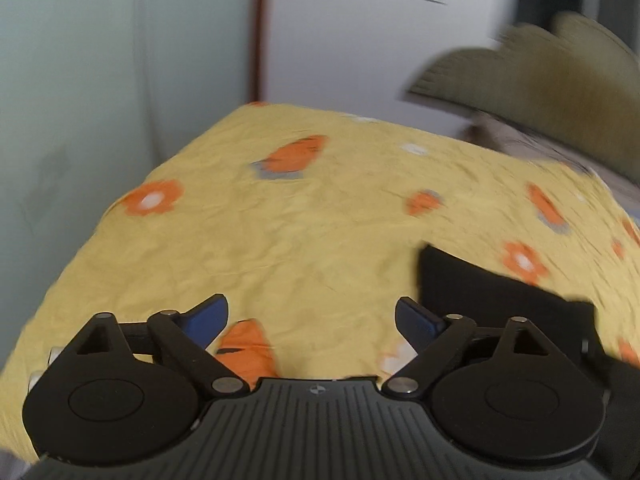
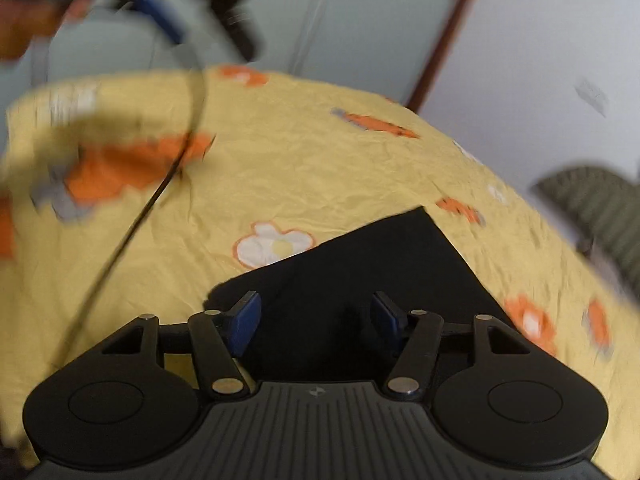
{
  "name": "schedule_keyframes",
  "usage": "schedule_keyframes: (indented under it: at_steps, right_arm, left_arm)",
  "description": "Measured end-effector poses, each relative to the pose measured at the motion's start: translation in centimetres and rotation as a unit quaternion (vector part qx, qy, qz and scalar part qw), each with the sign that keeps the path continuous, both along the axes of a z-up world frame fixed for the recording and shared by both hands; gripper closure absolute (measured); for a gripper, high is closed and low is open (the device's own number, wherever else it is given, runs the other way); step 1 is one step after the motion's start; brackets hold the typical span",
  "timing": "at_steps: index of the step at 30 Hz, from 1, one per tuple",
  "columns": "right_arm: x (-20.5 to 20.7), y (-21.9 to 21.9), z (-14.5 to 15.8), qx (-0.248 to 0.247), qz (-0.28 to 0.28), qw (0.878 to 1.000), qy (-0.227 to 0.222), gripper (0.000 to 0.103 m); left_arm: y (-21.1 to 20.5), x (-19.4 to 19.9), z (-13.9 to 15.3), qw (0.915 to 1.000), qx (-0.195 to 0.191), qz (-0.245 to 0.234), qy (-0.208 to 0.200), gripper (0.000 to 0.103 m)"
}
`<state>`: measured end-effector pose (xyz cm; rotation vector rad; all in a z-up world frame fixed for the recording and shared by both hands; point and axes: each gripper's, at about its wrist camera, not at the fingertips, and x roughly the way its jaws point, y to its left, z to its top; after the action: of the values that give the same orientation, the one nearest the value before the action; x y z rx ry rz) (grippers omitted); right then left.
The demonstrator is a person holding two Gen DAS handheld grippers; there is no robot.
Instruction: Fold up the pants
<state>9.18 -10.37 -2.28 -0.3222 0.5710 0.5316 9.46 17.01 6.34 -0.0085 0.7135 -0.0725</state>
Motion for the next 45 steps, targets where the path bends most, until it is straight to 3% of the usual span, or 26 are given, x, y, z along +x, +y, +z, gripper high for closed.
schedule_keyframes:
  at_steps: [3, 6, 8, 9, 11, 13, 17, 20, 23, 26, 28, 31, 34, 38, 45]
  right_arm:
    - [-0.7, -4.5, 0.3, 0.037, -0.093, 0.995, 0.000, 0.042]
    - [-0.8, -8.8, -0.8, 0.065, -0.173, 0.982, 0.034, 0.042]
    - [-0.7, -10.4, -2.2, 0.059, -0.181, 0.979, 0.066, 0.042]
    - [-1.0, -10.6, -2.3, 0.056, -0.181, 0.980, 0.066, 0.043]
    - [-2.1, -10.5, -1.5, 0.056, -0.190, 0.979, 0.049, 0.042]
    - [-2.5, -10.7, -1.0, 0.064, -0.190, 0.979, 0.026, 0.042]
    - [-1.3, -11.5, -3.1, 0.004, -0.217, 0.976, 0.030, 0.042]
    - [-1.4, -13.7, -2.3, 0.065, -0.248, 0.965, 0.046, 0.041]
    - [-2.5, -13.7, -1.3, 0.093, -0.228, 0.969, 0.024, 0.041]
    - [-1.6, -12.8, -2.8, 0.072, -0.217, 0.973, 0.044, 0.041]
    - [-1.3, -12.3, -3.9, 0.040, -0.226, 0.973, 0.034, 0.039]
    - [-1.2, -12.3, -3.0, 0.040, -0.247, 0.967, 0.036, 0.039]
    - [-2.4, -11.5, -2.1, 0.053, -0.228, 0.972, 0.023, 0.038]
    - [-1.7, -10.5, -3.5, 0.028, -0.211, 0.977, 0.032, 0.038]
    - [-1.0, -11.3, -3.6, 0.030, -0.230, 0.972, 0.038, 0.037]
  left_arm:
    - [-4.1, -1.1, -0.6, 0.9973, -0.003, -0.067, -0.029, 0.001]
    - [-8.7, -0.5, -3.4, 0.9947, -0.009, -0.100, -0.022, 0.003]
    - [-11.5, 0.5, -6.2, 0.9930, -0.007, -0.117, -0.009, 0.007]
    - [-12.6, 1.2, -7.8, 0.9933, 0.002, -0.115, 0.009, 0.015]
    - [-14.1, 2.4, -10.8, 0.9926, 0.018, -0.108, 0.052, 0.025]
    - [-14.4, 2.6, -12.5, 0.9940, 0.009, -0.092, 0.059, 0.024]
    - [-14.2, 2.2, -12.6, 0.9968, 0.005, -0.068, 0.042, 0.014]
    - [-14.7, 1.8, -12.6, 0.9970, 0.028, -0.063, 0.035, 0.010]
    - [-15.0, 1.5, -12.4, 0.9970, 0.042, -0.059, 0.028, 0.006]
    - [-15.1, 1.5, -12.5, 0.9972, 0.043, -0.055, 0.026, 0.005]
    - [-15.1, 1.5, -12.5, 0.9972, 0.042, -0.055, 0.028, 0.005]
    - [-15.0, 1.5, -12.6, 0.9971, 0.046, -0.055, 0.026, 0.003]
    - [-15.1, 1.4, -12.7, 0.9973, 0.047, -0.052, 0.023, 0.001]
    - [-15.1, 1.3, -12.8, 0.9976, 0.046, -0.047, 0.021, 0.000]
    - [-15.3, 1.2, -12.8, 0.9971, 0.056, -0.049, 0.015, 0.000]
